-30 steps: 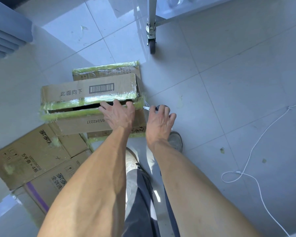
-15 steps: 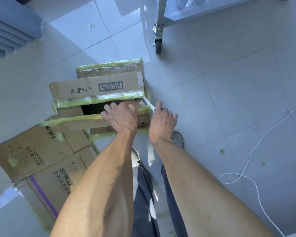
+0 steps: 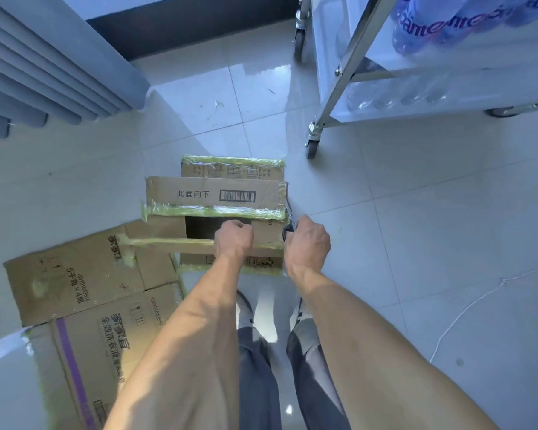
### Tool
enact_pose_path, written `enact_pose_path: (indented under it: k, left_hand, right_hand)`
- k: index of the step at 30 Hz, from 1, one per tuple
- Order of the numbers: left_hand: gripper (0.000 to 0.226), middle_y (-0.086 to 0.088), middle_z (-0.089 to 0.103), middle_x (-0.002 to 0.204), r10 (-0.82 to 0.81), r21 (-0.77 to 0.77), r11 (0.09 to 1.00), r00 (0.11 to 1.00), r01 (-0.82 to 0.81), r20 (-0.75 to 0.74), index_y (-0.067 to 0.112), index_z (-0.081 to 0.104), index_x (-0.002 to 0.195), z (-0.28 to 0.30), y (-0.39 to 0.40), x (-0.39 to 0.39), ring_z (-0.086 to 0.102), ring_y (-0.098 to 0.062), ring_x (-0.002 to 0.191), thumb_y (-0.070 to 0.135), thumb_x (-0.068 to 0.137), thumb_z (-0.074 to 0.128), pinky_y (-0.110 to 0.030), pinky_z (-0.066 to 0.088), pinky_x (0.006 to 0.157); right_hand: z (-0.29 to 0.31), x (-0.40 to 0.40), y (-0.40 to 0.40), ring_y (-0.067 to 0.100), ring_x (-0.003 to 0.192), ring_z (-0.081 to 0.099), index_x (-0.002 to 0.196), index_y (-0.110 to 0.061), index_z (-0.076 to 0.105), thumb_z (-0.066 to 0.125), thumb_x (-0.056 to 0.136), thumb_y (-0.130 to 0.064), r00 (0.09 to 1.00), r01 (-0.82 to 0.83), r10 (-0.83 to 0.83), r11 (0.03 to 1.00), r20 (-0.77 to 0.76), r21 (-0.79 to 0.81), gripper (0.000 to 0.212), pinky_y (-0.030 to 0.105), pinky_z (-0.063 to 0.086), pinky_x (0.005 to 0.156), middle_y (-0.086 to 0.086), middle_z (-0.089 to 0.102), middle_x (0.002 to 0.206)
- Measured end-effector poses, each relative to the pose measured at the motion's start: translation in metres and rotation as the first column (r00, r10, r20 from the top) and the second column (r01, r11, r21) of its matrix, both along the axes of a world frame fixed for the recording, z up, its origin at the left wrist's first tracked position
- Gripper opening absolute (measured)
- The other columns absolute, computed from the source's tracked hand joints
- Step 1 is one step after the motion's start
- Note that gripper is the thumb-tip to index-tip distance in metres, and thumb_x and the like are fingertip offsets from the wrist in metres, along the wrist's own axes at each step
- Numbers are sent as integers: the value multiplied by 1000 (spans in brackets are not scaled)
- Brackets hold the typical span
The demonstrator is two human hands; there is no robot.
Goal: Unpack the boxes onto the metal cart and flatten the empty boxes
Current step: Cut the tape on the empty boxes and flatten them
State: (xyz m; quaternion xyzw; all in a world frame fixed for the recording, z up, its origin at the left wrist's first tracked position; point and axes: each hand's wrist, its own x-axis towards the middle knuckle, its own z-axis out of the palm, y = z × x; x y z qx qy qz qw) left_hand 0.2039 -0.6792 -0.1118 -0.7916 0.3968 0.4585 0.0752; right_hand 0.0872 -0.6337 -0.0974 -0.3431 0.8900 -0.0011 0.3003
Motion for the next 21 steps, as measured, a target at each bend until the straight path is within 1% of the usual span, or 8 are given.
enact_pose_path:
  k: [2, 4, 7, 9, 11, 15, 18, 21]
  left_hand:
    - [19, -11, 73, 84, 70, -26, 997, 993, -72, -92, 9, 67, 75, 5, -16, 1, 70, -29, 83, 16, 83, 51, -34, 55, 76]
    - [19, -10, 71, 77, 64, -49, 996, 988, -72, -139, 9, 60, 68, 8, -28, -1, 67, -25, 72, 18, 83, 52, -37, 56, 73]
    - [20, -15, 74, 84, 1, -7, 1000, 981, -2, -193, 13, 62, 70, 10, -38, -9, 70, -27, 75, 23, 87, 57, -34, 55, 73]
    - [20, -16, 74, 89, -9, 70, 997, 963, 29, -271, 6, 69, 84, 15, -42, -22, 70, -25, 72, 23, 91, 61, -31, 55, 69]
    - [24, -16, 74, 88, -55, 132, 986, 943, 104, -329, -2, 71, 95, 24, -39, -41, 65, -19, 63, 21, 92, 64, -27, 52, 62]
    - [14, -11, 68, 73, -142, 184, 956, 910, 228, -389, 1, 70, 81, 43, -28, -86, 57, -16, 53, 11, 89, 66, -25, 48, 56]
    - [15, -10, 66, 72, -299, 170, 904, 864, 393, -406, 3, 67, 75, 50, -14, -126, 57, -16, 53, 6, 88, 63, -25, 47, 57]
    - [11, -15, 64, 77, -471, 115, 828, 791, 549, -390, 0, 68, 86, 54, 9, -162, 55, -21, 61, 3, 86, 57, -22, 42, 53]
  right_hand:
    - [8, 7, -11, 35, 86, 63, 91, -9, 62, 55, 92, -8, 999, -32, 32, 999, 4, -2, 8, 32, 35, 63, 13, 66, 89]
    - [13, 13, -17, 34, 87, 64, 93, -11, 64, 52, 94, -8, 999, -28, 28, 1000, -26, 2, 13, 31, 36, 63, 12, 68, 92]
    - [15, 22, -18, 31, 86, 65, 93, -12, 65, 49, 97, -6, 998, 24, -25, 1000, -50, -18, 17, 31, 34, 62, 10, 68, 92]
    - [18, 23, -17, 29, 86, 64, 94, -13, 64, 50, 98, -8, 993, 102, -105, 994, -57, -48, 15, 30, 33, 62, 9, 67, 92]
    - [22, 14, -13, 28, 87, 63, 96, -12, 64, 53, 97, -9, 980, 188, -192, 979, -56, -77, 11, 30, 32, 63, 9, 68, 91]
    - [32, -14, 6, 31, 88, 61, 96, -6, 67, 50, 95, -5, 941, 334, -337, 935, -7, -118, 17, 31, 31, 64, 13, 69, 91]
    - [40, -46, 30, 35, 86, 61, 94, -3, 69, 49, 93, -5, 888, 459, -459, 876, 37, -148, 20, 32, 30, 64, 17, 69, 90]
    - [48, -76, 60, 35, 85, 61, 97, -2, 70, 51, 94, -8, 820, 571, -569, 806, 61, -156, 21, 31, 30, 63, 18, 69, 90]
